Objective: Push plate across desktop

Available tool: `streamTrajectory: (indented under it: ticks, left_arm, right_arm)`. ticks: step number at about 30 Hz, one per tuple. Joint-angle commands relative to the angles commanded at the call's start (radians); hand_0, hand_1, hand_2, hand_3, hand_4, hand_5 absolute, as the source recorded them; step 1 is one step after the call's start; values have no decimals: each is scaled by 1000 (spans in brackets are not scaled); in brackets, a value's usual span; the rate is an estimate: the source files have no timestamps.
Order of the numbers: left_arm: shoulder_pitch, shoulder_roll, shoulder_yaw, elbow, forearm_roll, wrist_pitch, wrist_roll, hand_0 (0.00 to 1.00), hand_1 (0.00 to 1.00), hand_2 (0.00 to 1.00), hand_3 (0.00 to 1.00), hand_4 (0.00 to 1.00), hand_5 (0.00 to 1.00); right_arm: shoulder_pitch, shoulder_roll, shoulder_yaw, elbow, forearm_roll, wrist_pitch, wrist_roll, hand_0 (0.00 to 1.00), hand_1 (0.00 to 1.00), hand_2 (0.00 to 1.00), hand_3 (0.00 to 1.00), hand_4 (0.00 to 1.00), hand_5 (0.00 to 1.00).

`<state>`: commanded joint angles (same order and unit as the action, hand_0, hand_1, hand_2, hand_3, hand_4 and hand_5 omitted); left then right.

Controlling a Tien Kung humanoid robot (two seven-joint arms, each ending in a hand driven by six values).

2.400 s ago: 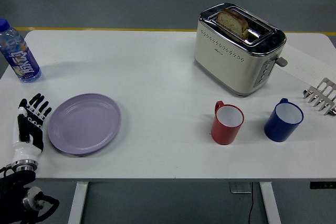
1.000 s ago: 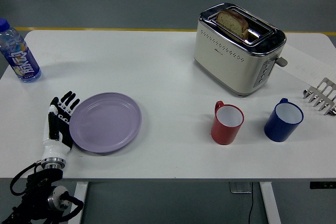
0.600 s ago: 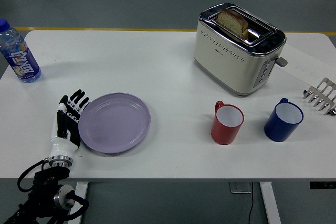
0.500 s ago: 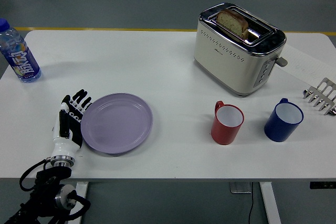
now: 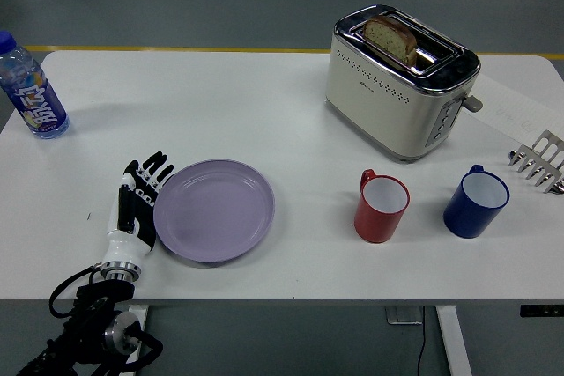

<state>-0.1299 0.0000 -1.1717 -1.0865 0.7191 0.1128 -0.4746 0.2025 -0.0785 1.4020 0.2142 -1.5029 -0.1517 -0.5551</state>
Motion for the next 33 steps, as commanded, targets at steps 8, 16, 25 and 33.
streamTrajectory:
  ticks: [8, 16, 25, 33]
  left_arm:
    - [-6, 0, 37, -7, -15, -1, -1, 803, 827, 856, 706, 469, 998]
    - [-12, 0, 70, -14, -31, -1, -2, 803, 826, 856, 706, 470, 998]
    - [-24, 0, 107, -16, -43, 0, 0, 802, 826, 856, 710, 469, 998]
    - [-32, 0, 149, -19, -57, -2, -2, 799, 825, 855, 711, 465, 998]
  right_arm:
    - [0, 0, 1, 0, -1, 1, 1, 560, 549, 678, 594, 298, 302]
    - [1, -1, 1, 0, -3, 1, 1, 560, 549, 678, 594, 298, 302]
    - [1, -1, 4, -1, -6, 2, 2, 560, 549, 677, 594, 298, 302]
    - [1, -1, 7, -1, -9, 2, 3, 560, 549, 677, 594, 298, 302]
